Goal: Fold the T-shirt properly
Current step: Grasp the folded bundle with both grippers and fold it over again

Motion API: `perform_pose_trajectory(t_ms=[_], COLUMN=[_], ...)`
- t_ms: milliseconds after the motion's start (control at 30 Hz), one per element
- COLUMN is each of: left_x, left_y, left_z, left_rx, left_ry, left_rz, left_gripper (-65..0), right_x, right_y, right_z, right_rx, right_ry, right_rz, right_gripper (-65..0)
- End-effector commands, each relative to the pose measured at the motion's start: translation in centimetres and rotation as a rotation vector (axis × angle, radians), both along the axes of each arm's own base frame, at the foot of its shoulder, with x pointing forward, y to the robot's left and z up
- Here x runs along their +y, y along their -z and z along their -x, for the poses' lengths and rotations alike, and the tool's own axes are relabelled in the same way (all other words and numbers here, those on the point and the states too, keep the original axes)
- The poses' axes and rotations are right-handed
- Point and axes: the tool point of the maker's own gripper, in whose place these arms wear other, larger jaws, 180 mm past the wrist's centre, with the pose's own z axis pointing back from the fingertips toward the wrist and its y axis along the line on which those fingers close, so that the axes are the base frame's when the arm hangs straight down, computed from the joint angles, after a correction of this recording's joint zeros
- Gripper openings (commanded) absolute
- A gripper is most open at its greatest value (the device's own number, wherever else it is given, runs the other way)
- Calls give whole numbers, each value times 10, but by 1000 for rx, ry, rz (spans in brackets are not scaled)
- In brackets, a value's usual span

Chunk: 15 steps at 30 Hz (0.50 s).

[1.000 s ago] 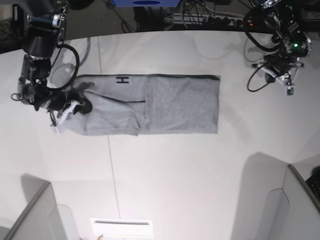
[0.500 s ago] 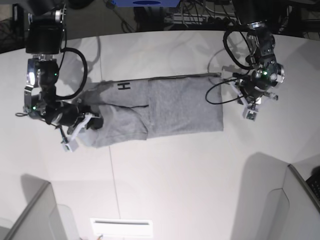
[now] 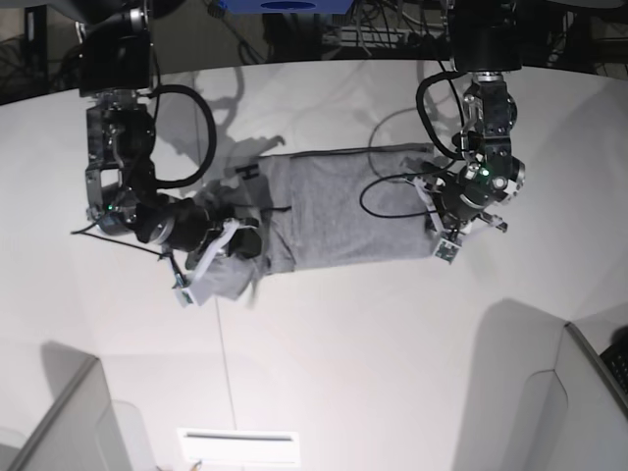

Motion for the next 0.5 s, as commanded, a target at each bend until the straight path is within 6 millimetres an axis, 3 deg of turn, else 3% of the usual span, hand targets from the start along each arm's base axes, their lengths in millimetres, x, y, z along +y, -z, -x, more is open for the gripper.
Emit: perform_pose_trajectory(t_ms=[0, 467], left_x=[-7, -5], left_y=[14, 16], left_z=[17, 21], left_rx=[83, 93], left_ry=[37, 40], left_rz=[-15, -22], left_gripper=[-650, -650], right_x=[3, 95], right_y=[-16, -36], right_z=[-9, 6], right_rx=[-52, -97], right_ry=[2, -134], right_rz=[-22, -110], right_gripper=[-650, -650])
